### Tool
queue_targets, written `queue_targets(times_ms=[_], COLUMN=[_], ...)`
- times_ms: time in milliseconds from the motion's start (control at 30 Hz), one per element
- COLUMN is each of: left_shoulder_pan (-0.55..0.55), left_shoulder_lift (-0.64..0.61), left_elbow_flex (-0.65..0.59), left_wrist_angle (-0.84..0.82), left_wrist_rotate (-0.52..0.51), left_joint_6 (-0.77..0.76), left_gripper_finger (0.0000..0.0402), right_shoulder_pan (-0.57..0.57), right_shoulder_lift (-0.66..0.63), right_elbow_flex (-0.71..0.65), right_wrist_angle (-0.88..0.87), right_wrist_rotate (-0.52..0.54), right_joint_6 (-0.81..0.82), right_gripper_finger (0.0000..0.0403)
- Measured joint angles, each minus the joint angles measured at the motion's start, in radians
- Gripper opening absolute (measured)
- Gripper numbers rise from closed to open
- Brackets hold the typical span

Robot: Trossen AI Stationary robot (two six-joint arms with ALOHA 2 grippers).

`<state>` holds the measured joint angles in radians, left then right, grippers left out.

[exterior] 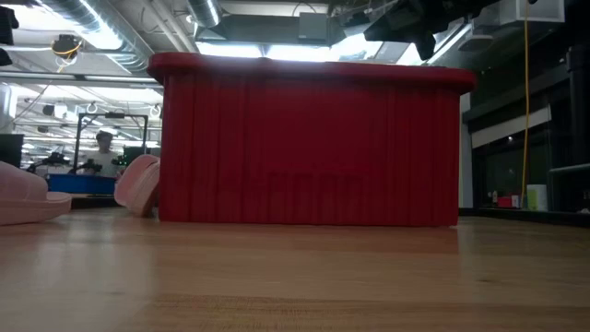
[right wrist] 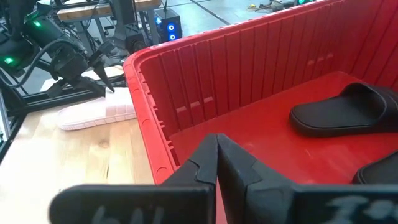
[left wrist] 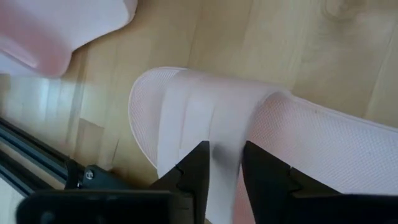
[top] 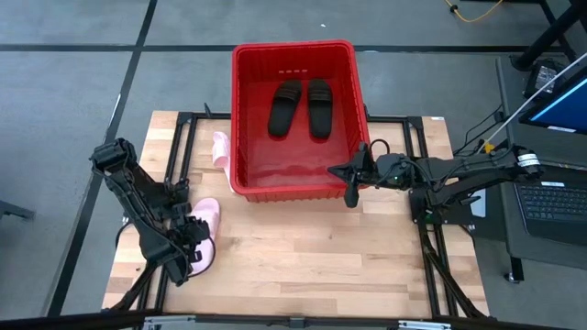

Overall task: Pick and place slides into bin
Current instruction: Put the bottom pink slide in the red bin

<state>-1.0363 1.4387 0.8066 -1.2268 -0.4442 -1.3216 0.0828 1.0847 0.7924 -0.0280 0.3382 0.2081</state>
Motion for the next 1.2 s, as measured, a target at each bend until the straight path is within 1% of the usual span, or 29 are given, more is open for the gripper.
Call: queue_targets(times_ms=[100,233,367,467,633,800,867,967,1067,1200], left_shoulder_pan=[0.0,0.0,0.0,0.0,0.0,0.0,0.004,0.02,0.046,0.086], left_shoulder_lift=[0.0,0.0,0.0,0.0,0.0,0.0,0.0,0.0,0.0,0.0], left_elbow_flex=[0.0,0.0,0.007,0.042,0.139,0.269,0.313,0.363,0.404,0.451], left_wrist_angle=[0.001,0.001,0.0,-0.002,-0.006,-0.006,-0.01,-0.014,-0.012,0.003], left_wrist_rotate=[0.0,-0.001,-0.006,-0.005,-0.005,-0.011,-0.043,-0.142,-0.223,-0.275], left_joint_6=[0.0,-0.005,-0.042,-0.029,0.038,0.137,0.175,0.208,0.283,0.384], left_gripper_finger=[0.006,0.0013,0.0006,0.0005,0.0004,0.0003,0.0003,0.0003,0.0003,0.0003], right_shoulder_pan=[0.0,0.0,0.0,0.0,0.0,0.0,0.0,0.0,0.0,0.0], right_shoulder_lift=[0.0,0.0,0.0,0.0,0.0,0.0,0.0,0.0,0.0,0.0], right_elbow_flex=[0.0,0.0,0.0,0.0,0.0,0.0,0.0,0.0,0.0,0.0], right_wrist_angle=[0.0,0.0,0.0,0.0,-0.003,-0.021,-0.024,-0.024,-0.024,-0.024], right_wrist_rotate=[0.0,0.0,0.0,0.0,0.0,0.0,0.0,0.0,0.0,0.0], right_joint_6=[0.0,0.0,0.0,0.0,-0.001,-0.001,0.0,-0.002,-0.002,0.009], right_gripper_finger=[0.0011,0.0011,0.0011,0.0011,0.0011,0.0011,0.0011,0.0011,0.0011,0.0011])
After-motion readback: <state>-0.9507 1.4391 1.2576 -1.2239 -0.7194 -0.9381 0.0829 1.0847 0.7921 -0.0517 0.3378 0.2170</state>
